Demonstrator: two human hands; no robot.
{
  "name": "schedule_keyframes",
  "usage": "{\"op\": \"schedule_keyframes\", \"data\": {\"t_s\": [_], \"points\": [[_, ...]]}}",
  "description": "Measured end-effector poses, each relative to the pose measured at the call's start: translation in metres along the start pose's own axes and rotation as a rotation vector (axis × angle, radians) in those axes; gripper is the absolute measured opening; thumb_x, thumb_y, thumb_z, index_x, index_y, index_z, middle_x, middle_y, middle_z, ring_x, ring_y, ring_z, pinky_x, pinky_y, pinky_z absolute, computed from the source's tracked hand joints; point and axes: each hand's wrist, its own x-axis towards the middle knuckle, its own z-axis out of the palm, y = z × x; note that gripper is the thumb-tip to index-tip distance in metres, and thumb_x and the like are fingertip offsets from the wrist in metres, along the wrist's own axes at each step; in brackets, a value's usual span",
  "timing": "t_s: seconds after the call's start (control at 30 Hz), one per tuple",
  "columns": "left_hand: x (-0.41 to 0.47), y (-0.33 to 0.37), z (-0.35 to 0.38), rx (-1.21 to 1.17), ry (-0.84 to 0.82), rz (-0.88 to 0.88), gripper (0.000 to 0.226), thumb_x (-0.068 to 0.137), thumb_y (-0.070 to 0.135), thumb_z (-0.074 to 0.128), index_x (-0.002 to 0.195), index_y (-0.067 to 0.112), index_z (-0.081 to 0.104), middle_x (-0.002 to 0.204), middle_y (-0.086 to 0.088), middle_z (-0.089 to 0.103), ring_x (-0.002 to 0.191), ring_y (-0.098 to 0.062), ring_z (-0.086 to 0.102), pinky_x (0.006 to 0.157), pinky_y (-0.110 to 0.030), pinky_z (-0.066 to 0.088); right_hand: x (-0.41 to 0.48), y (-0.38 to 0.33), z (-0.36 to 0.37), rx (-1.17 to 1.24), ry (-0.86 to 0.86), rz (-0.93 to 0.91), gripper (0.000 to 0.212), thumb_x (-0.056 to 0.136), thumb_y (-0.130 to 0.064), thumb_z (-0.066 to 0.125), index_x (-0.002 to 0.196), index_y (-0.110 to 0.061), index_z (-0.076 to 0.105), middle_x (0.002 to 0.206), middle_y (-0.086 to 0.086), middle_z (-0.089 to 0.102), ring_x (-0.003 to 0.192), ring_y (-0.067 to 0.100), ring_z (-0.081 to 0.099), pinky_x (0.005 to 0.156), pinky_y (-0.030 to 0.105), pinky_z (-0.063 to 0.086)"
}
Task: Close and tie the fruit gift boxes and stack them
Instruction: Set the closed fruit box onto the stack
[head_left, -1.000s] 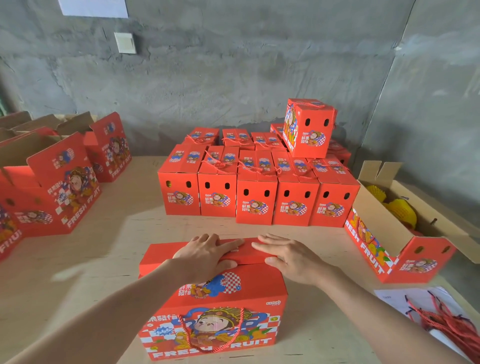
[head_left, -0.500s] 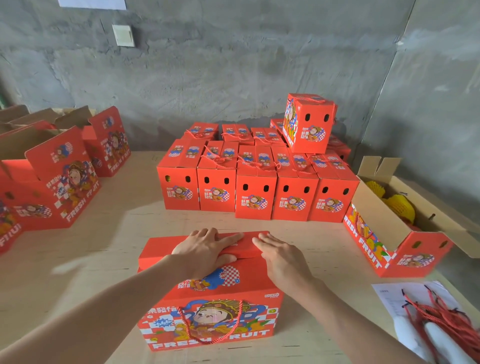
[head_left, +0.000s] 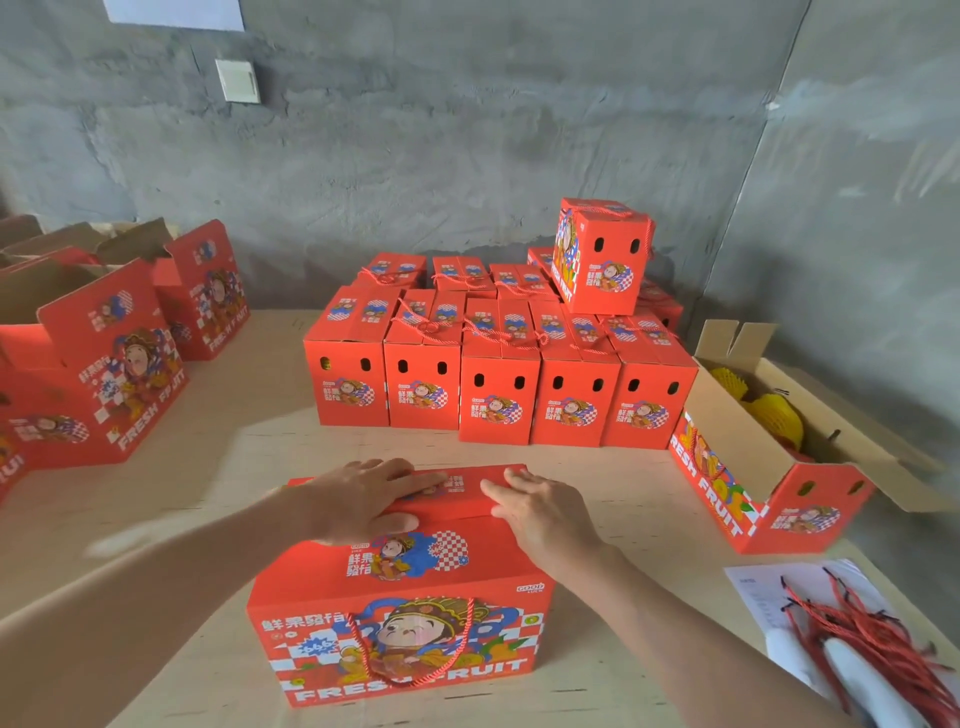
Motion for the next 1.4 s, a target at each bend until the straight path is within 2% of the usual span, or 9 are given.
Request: {"op": "schedule_keyframes", "data": {"t_s": [0.1,0.17,0.4,0.63,0.8,1.0,1.17,1.27,1.4], "points": [[-0.013,-0.012,0.004,0.0,0.037,-0.086,0.077,0.07,0.083,0.002,0.142,0.056,-0.009,0.129,-0.001,0.042,0.114,-0.02,0.046,0.096,-0.035,0.041,0.001,0.005,0.009,0.006,-0.066,0.035,0.047,0.091,0.002,0.056,0.135,-0.014,0.053,0.135,0.024,0.051,0.126,0.038,0.05,0.103,0.046,0.045],[-0.013,-0.009,0.006,0.022,0.073,-0.097,0.072,0.075,0.08,0.007,0.142,0.056,-0.008,0.123,-0.002,0.046,0.109,-0.019,0.049,0.092,-0.034,0.043,0.0,0.008,0.012,-0.01,-0.152,0.066,0.058,0.095,0.006,0.044,0.146,-0.021,0.037,0.149,0.017,0.037,0.139,0.031,0.035,0.113,0.038,0.033],[-0.014,-0.009,0.013,0.052,0.131,-0.104,0.072,0.075,0.08,0.006,0.141,0.057,-0.009,0.122,-0.002,0.047,0.111,-0.02,0.05,0.091,-0.034,0.044,0.003,0.007,0.016,0.002,-0.138,0.097,0.059,0.096,0.004,0.042,0.147,-0.026,0.035,0.151,0.01,0.035,0.141,0.026,0.032,0.112,0.037,0.036],[-0.026,-0.022,0.009,-0.006,0.047,-0.118,0.099,0.063,0.09,-0.005,0.149,0.041,-0.002,0.137,0.004,0.04,0.121,-0.017,0.045,0.103,-0.033,0.036,0.0,0.008,0.009,-0.022,-0.143,0.07,0.056,0.099,0.0,0.04,0.148,-0.027,0.032,0.152,0.009,0.033,0.141,0.023,0.032,0.114,0.032,0.03],[-0.045,-0.039,0.017,-0.085,0.046,-0.241,0.12,0.043,0.097,-0.015,0.149,0.043,0.002,0.13,0.001,0.042,0.121,-0.016,0.042,0.104,-0.031,0.035,0.002,0.009,0.009,-0.017,-0.154,0.063,0.057,0.099,0.002,0.036,0.148,-0.026,0.03,0.153,0.009,0.031,0.142,0.023,0.029,0.115,0.031,0.028],[-0.04,-0.041,0.022,-0.065,0.033,-0.261,0.102,0.06,0.089,0.002,0.15,0.041,0.002,0.131,-0.003,0.041,0.122,-0.019,0.041,0.105,-0.034,0.037,0.002,0.01,0.013,-0.012,-0.157,0.089,0.06,0.099,0.002,0.038,0.149,-0.028,0.029,0.154,0.005,0.03,0.143,0.02,0.027,0.114,0.029,0.027],[-0.039,-0.039,0.023,-0.078,0.017,-0.291,0.097,0.062,0.087,0.008,0.149,0.044,0.002,0.133,-0.002,0.041,0.124,-0.019,0.04,0.104,-0.036,0.038,0.002,0.006,0.014,-0.022,-0.137,0.125,0.058,0.098,0.001,0.04,0.148,-0.027,0.031,0.153,0.007,0.032,0.143,0.021,0.029,0.114,0.03,0.028],[-0.04,-0.035,0.023,-0.046,0.024,-0.342,0.097,0.061,0.086,0.004,0.148,0.045,0.0,0.137,-0.001,0.04,0.127,-0.02,0.039,0.106,-0.038,0.034,0.003,-0.003,0.015,-0.04,-0.126,0.134,0.056,0.098,0.003,0.035,0.15,-0.019,0.028,0.155,0.007,0.027,0.145,0.02,0.022,0.117,0.027,0.012],[-0.04,-0.03,0.021,0.011,0.035,-0.356,0.097,0.064,0.084,-0.002,0.149,0.039,-0.008,0.147,0.004,0.033,0.139,-0.019,0.026,0.116,-0.053,0.006,-0.005,-0.015,0.021,-0.002,-0.128,0.134,0.058,0.101,-0.004,0.031,0.153,-0.016,0.009,0.16,0.007,0.009,0.148,0.018,0.008,0.114,0.022,-0.006]]}}
